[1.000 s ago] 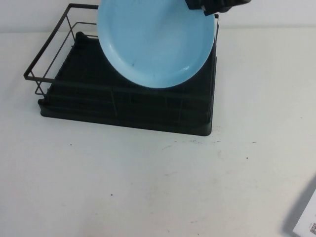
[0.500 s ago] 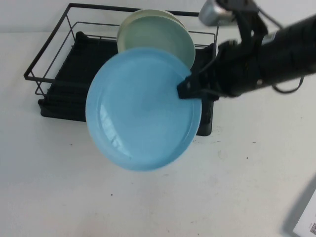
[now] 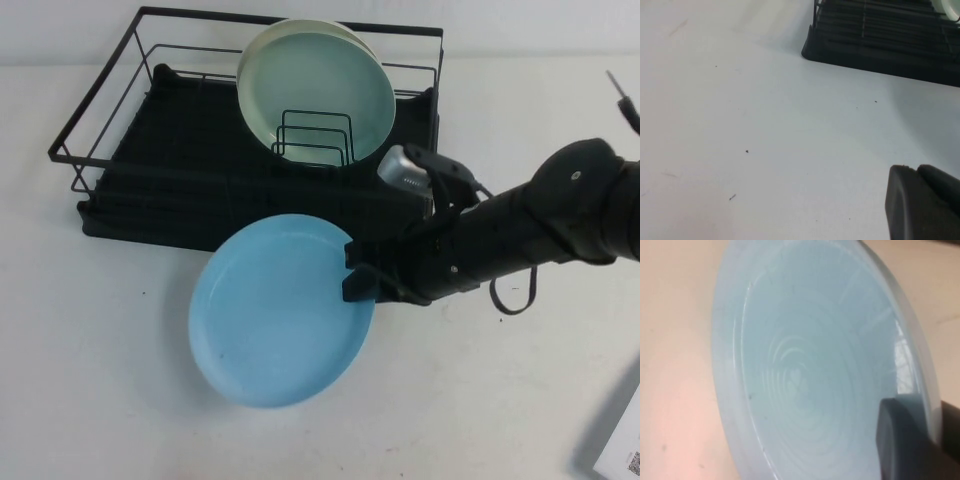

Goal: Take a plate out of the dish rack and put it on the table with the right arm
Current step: Place the plate from the table

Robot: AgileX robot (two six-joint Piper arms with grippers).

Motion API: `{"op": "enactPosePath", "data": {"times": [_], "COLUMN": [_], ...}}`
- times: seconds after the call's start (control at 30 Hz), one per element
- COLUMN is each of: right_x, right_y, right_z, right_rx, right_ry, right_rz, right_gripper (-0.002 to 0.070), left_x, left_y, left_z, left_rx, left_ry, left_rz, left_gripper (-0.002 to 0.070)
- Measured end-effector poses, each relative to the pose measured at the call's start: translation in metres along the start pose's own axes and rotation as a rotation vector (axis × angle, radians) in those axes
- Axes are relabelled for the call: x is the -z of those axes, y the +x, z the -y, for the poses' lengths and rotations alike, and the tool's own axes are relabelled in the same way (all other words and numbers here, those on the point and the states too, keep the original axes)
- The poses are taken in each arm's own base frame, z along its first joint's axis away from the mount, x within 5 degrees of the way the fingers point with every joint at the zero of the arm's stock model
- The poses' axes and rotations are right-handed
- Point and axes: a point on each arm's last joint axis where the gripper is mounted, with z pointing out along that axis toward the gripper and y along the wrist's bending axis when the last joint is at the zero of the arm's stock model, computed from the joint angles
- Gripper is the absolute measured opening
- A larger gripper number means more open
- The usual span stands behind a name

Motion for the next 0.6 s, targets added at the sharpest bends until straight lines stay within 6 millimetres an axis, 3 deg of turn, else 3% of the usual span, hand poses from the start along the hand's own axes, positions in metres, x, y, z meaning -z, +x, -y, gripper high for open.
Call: {"op": "enactPosePath", "data": {"times": [0.27, 0.6], "right_x": [-0.038, -0.046], "right_y": [0.009, 0.01], "right_z": [0.027, 0.033], "right_rx": [-0.08, -0.109], "right_ry": [0.046, 0.059], "right_rz": [-0.081, -0.083], "right_gripper": [0.0062, 0.0088], "left_x": [0.0, 0.0], "left_y": [0.0, 0.0], "left_z": [0.0, 0.0], "left_rx": [0.0, 0.0], "left_ry": [0.0, 0.0], "left_rz": [0.0, 0.0], "left_gripper": [-0.0004, -0.0004]}}
